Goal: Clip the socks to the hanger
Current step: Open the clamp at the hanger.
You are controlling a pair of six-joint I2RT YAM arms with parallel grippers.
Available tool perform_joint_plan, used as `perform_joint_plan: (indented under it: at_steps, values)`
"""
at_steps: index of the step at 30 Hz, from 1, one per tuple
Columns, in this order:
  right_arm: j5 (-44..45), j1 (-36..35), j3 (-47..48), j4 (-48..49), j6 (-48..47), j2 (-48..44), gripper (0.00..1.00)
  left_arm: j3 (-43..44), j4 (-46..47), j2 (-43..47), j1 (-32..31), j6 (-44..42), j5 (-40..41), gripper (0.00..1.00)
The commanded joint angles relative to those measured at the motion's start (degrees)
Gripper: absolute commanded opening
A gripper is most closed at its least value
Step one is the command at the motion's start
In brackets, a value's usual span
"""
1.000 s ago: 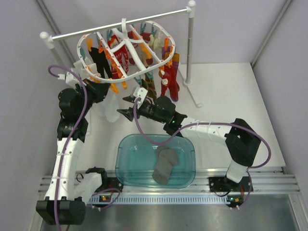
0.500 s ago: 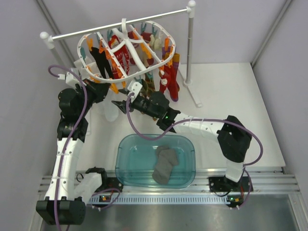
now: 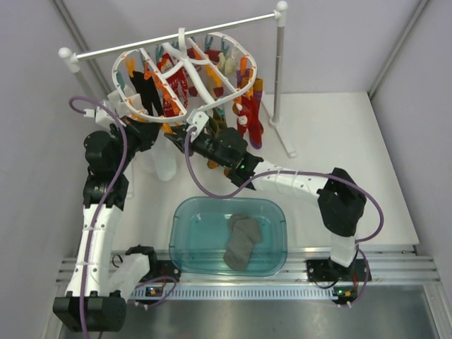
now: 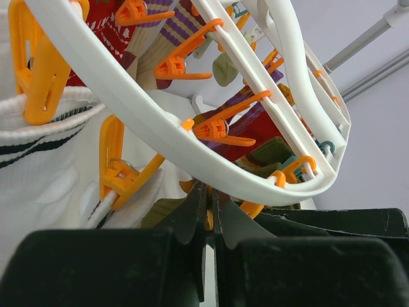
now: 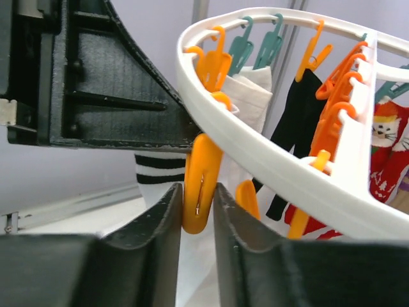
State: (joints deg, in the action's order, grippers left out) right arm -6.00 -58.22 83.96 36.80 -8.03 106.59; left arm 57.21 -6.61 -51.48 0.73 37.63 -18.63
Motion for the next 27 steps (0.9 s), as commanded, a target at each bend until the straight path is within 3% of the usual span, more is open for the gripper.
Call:
perform_joint_plan:
  at_steps: [1, 2, 4, 5, 9, 12, 18, 21, 27]
  values:
    - [-1.12, 0.38, 2.61, 1.00, 0.74, 0.38, 0.20, -0.70, 2.83, 1.21, 0.24, 0.25, -0.79, 0.07]
    - [-0.95, 0.38, 2.52, 0.91, 0.56, 0.46, 0.11, -0.70, 2.75, 1.38, 0.32, 0.43, -0.79, 0.12]
    - [0.19, 0.38, 2.35, 0.30, 0.56, 0.47, 0.03, -0.78, 2.39, 2.00, 0.23, 0.26, -0.79, 0.25]
    - [0.46, 0.38, 2.26, 0.21, 0.56, 0.38, 0.01, -0.78, 2.31, 2.35, 0.23, 0.25, -0.88, 0.37]
    - [0.73, 0.47, 1.29, 0.82, 1.09, 0.20, 0.00, -0.61, 0.99, 3.67, 0.32, -0.18, -0.88, 0.58]
    - [-0.15, 0.56, 1.29, 0.82, 1.88, 0.20, 0.00, 0.36, -1.12, 4.46, 0.32, -1.76, -3.16, 0.67]
    - [-1.82, 1.35, 2.34, 0.03, 4.78, 0.46, 0.00, -0.52, -3.58, 8.06, 0.23, -5.72, -7.81, 0.72]
    - [-3.05, 1.44, 2.17, -0.41, 5.57, 0.20, 0.00, -1.13, -1.57, 8.68, 0.24, -5.64, -12.72, 0.70]
    - [-5.51, 1.44, 0.94, -0.41, 6.10, -0.94, 0.00, 0.53, -0.42, 4.65, 0.23, -3.00, -10.73, 0.61]
